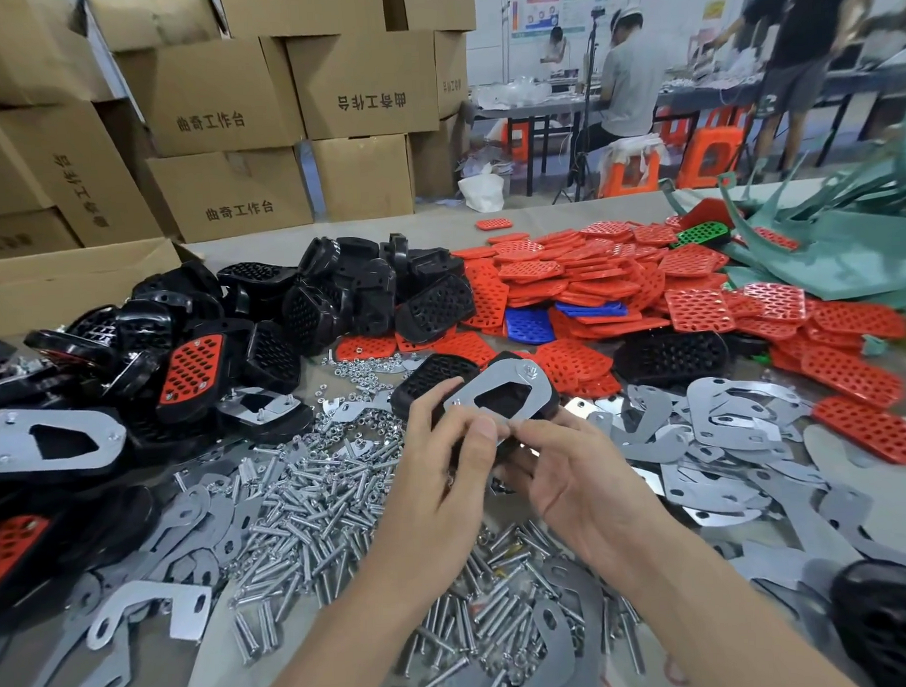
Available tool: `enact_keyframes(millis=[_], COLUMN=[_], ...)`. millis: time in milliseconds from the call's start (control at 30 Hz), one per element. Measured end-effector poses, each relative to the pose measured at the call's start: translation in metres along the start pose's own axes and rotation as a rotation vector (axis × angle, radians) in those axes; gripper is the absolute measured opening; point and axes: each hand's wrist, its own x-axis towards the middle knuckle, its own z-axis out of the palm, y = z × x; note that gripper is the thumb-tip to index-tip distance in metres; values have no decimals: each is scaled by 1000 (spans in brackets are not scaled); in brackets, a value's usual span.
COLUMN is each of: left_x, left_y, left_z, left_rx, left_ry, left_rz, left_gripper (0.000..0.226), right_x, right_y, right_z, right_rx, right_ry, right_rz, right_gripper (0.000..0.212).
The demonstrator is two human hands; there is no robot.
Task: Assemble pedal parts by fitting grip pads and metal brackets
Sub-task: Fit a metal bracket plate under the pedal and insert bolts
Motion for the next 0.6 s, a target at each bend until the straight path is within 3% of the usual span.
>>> enact_keyframes(millis=[67, 200, 300, 433, 500, 600], left_x=[0, -3, -2, -3, -4, -2], left_y=[1, -2, -3, -4, -5, -5], left_z=[1, -3, 0, 1, -1, 0], left_rx=[31, -67, 31, 24, -48, 36], left_ry=[-20, -1, 8, -20, -14, -24], left_rz=[8, -44, 27, 30, -11, 20], left_gripper=[29, 25, 26, 31, 29, 29], right_x=[0, 1, 0, 1, 3, 3], right_y=[1, -2, 1, 1, 0, 1], right_z=[-1, 0, -1, -2, -2, -4], right_rx=[-11, 13, -33, -39, -12, -17], right_ry=[33, 17, 34, 73, 79, 84], right_rz=[3, 2, -2, 0, 14, 15], right_gripper=[15, 30, 10, 7, 14, 11])
